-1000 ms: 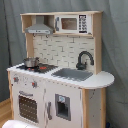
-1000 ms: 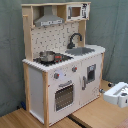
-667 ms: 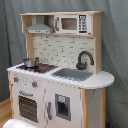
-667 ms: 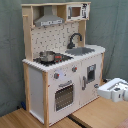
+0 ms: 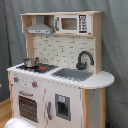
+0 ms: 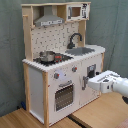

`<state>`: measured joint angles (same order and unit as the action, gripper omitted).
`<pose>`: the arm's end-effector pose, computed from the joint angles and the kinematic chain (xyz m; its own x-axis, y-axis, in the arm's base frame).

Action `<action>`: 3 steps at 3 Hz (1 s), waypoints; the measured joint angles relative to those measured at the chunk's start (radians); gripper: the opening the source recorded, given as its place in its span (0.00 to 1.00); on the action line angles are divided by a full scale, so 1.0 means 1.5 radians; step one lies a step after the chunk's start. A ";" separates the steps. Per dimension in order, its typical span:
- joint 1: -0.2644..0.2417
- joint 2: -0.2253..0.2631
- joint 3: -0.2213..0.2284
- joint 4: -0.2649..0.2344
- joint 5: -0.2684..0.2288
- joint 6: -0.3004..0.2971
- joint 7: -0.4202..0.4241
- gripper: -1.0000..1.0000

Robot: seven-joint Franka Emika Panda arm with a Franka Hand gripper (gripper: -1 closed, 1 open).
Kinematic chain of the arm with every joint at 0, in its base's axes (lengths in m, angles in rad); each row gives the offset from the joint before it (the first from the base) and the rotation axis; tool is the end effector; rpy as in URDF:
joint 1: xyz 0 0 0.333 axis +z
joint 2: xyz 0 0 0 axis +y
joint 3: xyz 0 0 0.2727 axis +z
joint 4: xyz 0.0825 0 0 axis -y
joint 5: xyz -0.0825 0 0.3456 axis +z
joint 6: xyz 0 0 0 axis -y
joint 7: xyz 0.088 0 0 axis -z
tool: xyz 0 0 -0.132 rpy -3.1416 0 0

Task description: Play with the kitchen

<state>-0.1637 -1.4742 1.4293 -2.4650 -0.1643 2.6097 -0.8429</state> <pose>0.1439 0.4473 0.3913 0.0238 0.6738 -0.7386 0.0147 0.7385 0.6741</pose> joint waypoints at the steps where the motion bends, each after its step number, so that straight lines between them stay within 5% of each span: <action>1: -0.045 -0.007 -0.004 -0.030 -0.002 0.046 -0.011 1.00; 3: -0.094 -0.008 -0.006 -0.108 -0.002 0.159 -0.010 1.00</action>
<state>-0.3044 -1.4863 1.4198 -2.6273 -0.1671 2.8481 -0.8573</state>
